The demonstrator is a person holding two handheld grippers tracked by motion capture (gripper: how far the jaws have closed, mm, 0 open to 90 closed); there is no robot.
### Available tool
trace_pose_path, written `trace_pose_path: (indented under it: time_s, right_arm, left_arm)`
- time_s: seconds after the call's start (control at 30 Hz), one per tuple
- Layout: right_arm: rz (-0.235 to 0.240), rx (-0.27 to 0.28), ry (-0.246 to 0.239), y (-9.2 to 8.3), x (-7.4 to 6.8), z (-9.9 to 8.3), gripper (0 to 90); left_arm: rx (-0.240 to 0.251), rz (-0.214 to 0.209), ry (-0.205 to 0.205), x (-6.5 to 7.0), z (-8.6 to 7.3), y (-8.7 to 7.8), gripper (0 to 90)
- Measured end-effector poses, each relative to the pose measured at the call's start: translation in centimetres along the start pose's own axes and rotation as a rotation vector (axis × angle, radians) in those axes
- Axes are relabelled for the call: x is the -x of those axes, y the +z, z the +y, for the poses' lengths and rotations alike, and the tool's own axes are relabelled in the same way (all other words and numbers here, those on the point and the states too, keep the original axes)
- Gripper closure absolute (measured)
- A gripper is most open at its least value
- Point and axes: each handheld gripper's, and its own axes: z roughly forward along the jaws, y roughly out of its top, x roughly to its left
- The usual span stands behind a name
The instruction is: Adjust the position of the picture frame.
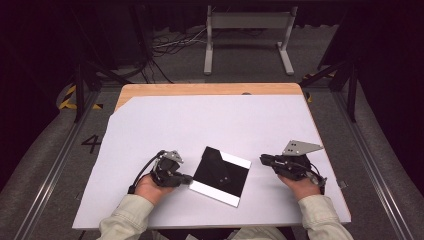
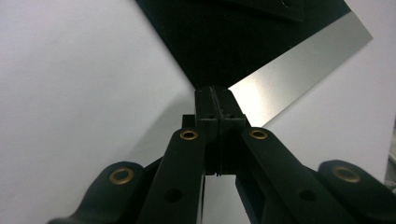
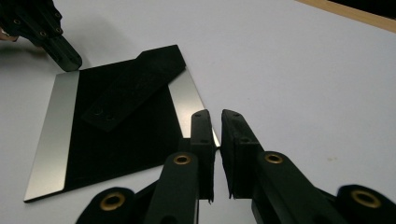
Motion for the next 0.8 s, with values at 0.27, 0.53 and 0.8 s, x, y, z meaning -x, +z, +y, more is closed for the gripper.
trace_pose_path:
  time_s: [0.27,0.53,0.8]
  right_arm:
    - [0.035,-0.015,-0.007,0.2,-0.3,0.2,88.1]
    - [0.037,-0.020,0.000,-0.1,-0.1,0.0,89.1]
    - [0.028,-0.024,0.015,-0.6,0.1,-0.3,89.1]
  left_arm:
    - [-0.013,-0.018,0.076,1.4,0.5,0.8,90.0]
    - [-0.018,-0.050,0.110,2.3,1.1,1.7,90.0]
    - [-0.027,-0.098,0.150,3.4,1.9,2.8,90.0]
